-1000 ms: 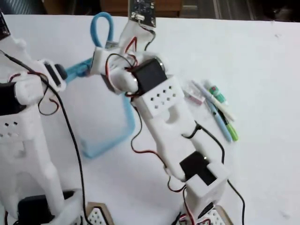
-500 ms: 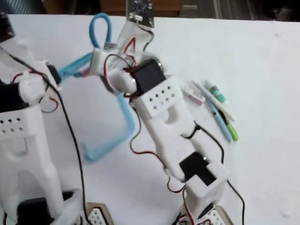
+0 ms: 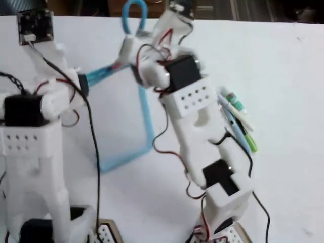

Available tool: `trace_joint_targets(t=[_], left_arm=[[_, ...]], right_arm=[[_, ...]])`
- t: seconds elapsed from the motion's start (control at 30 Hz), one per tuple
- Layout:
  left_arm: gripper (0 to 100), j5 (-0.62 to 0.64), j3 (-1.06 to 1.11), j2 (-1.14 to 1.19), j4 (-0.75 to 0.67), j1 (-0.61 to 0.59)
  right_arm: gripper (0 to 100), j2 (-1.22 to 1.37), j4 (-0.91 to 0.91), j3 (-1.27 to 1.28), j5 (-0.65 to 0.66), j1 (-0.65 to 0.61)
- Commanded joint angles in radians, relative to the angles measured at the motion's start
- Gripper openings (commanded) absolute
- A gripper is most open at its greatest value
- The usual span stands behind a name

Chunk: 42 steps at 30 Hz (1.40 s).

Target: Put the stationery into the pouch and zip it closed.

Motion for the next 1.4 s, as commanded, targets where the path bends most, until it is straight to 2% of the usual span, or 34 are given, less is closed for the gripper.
trace_joint_targets(t=[0.0, 0.17, 0.4, 0.7, 0.93, 1.17, 1.37], left_arm=[[2, -0.04, 0.008, -0.064, 0.003, 0.039], [2, -0.04, 0.015, -0.079, 0.003, 0.05], [2, -0.077, 0.121, -0.087, -0.061, 0.047], [2, -0.144, 0.132, -0.087, -0.071, 0.048], [2, -0.144, 0.124, -0.088, -0.068, 0.054], [2, -0.16, 0.14, -0.228, -0.06, 0.056], [2, -0.23, 0.305, -0.371, -0.087, 0.056]], right_arm=[[1.7, -0.016, -0.015, -0.041, 0.011, 0.096], [1.7, -0.016, 0.01, -0.041, 0.012, 0.171], [1.7, -0.018, 0.077, -0.043, 0.048, 0.193], [1.7, -0.07, 0.084, -0.037, 0.089, 0.36], [1.7, -0.13, 0.165, -0.04, 0.152, 0.288], [1.7, -0.16, 0.208, -0.035, 0.216, 0.298], [1.7, -0.16, 0.254, -0.038, 0.279, 0.236]])
